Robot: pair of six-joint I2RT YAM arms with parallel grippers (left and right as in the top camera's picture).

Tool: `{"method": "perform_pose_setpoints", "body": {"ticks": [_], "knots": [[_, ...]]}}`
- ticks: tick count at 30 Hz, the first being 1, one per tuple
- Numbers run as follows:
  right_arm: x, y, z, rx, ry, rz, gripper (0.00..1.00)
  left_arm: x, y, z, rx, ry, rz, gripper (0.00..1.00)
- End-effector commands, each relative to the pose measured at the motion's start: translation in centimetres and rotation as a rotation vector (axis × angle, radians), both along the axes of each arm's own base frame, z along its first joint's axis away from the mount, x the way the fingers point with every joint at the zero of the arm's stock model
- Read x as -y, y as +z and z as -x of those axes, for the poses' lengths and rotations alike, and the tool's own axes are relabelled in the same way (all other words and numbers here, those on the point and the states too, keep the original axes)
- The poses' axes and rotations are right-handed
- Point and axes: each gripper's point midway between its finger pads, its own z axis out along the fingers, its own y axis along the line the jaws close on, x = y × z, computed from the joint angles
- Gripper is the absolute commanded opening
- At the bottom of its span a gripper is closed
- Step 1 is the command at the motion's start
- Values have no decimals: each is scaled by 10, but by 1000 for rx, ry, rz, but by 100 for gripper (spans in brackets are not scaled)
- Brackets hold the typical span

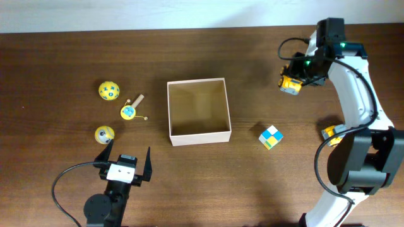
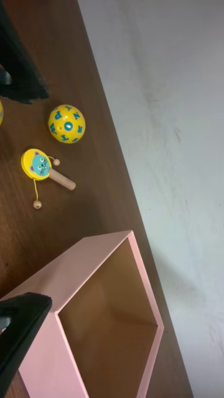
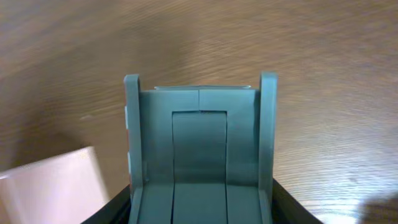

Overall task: Pack container
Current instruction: 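Carry the truck with the right gripper over the pink box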

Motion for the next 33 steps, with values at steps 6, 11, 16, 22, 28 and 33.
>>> {"method": "perform_pose_setpoints", "body": {"ticks": [6,11,16,22,28,33], "knots": [[-87,82,0,173,274,-267,47,-2,-3,-1,-4,9,-16,99],[-138,98,11,194,414,-359,47,-2,-3,-1,-4,9,-16,99],[-189,102,29,179,532,-397,47,-2,-3,-1,-4,9,-16,99],[-250,102,57,163,672,-405,47,-2,-3,-1,-5,9,-16,99],[-298,92,72,195,723,-245,47,-2,-3,-1,-4,9,-16,99],[-316,82,76,242,669,-37,47,-2,-3,-1,-4,9,-16,99]]}}
